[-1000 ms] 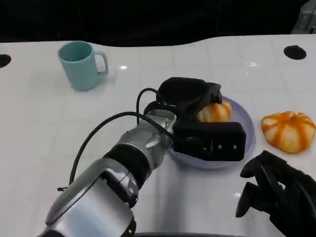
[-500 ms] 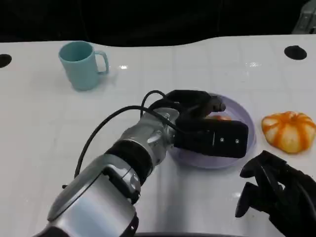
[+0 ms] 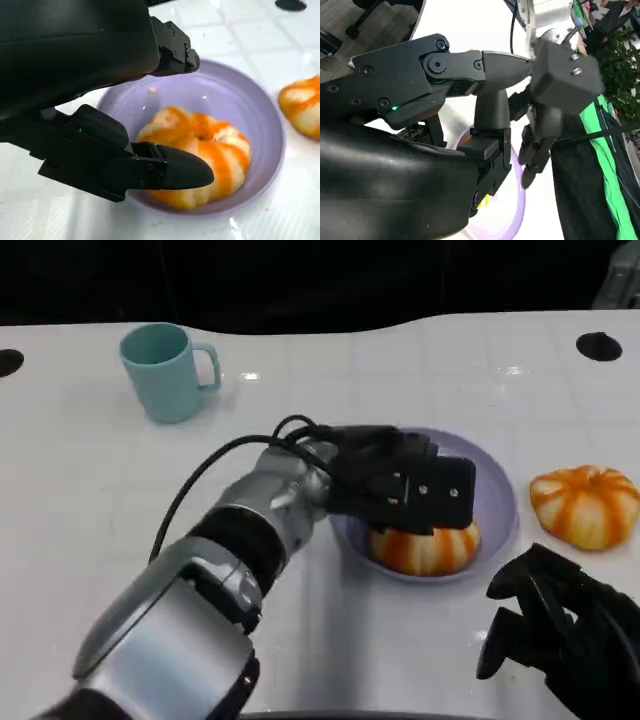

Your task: Grasp the bread from the table and place it into the plate.

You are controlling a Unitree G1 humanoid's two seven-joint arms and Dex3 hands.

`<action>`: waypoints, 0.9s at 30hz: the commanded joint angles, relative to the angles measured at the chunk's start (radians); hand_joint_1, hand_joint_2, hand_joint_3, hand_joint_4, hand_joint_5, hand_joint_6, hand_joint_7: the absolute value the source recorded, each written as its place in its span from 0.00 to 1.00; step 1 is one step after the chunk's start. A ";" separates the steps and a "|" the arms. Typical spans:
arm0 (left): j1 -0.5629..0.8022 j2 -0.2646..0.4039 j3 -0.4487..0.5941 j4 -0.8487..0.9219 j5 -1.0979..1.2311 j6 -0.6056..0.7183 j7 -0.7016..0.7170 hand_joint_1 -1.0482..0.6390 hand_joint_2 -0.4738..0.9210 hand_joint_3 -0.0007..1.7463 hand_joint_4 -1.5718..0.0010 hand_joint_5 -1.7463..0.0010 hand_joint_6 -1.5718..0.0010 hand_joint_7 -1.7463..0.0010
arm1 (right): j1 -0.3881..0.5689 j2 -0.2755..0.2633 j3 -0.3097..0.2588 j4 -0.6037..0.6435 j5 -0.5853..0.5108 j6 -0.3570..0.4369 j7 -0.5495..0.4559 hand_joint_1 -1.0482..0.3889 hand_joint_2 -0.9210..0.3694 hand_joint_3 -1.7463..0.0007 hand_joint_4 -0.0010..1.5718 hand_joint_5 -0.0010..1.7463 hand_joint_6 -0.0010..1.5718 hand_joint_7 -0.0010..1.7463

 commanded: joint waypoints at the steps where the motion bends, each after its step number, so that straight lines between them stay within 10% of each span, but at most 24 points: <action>1: -0.008 0.030 0.061 -0.051 -0.064 -0.050 0.008 0.10 1.00 0.27 0.89 0.95 0.86 0.97 | -0.002 -0.013 -0.013 0.005 0.004 -0.012 0.005 0.42 0.00 0.77 0.40 1.00 0.30 0.93; 16: 0.269 0.035 0.431 -0.386 -0.561 -0.057 -0.129 0.33 1.00 0.15 0.43 0.55 0.38 0.85 | -0.011 -0.007 -0.015 0.009 0.009 0.004 -0.009 0.43 0.00 0.77 0.40 1.00 0.30 0.93; 27: 0.571 0.033 0.585 -0.915 -1.004 0.426 -0.278 0.23 1.00 0.21 0.50 0.24 0.47 0.52 | -0.011 -0.007 -0.012 0.011 0.010 0.001 -0.009 0.43 0.00 0.77 0.40 1.00 0.30 0.93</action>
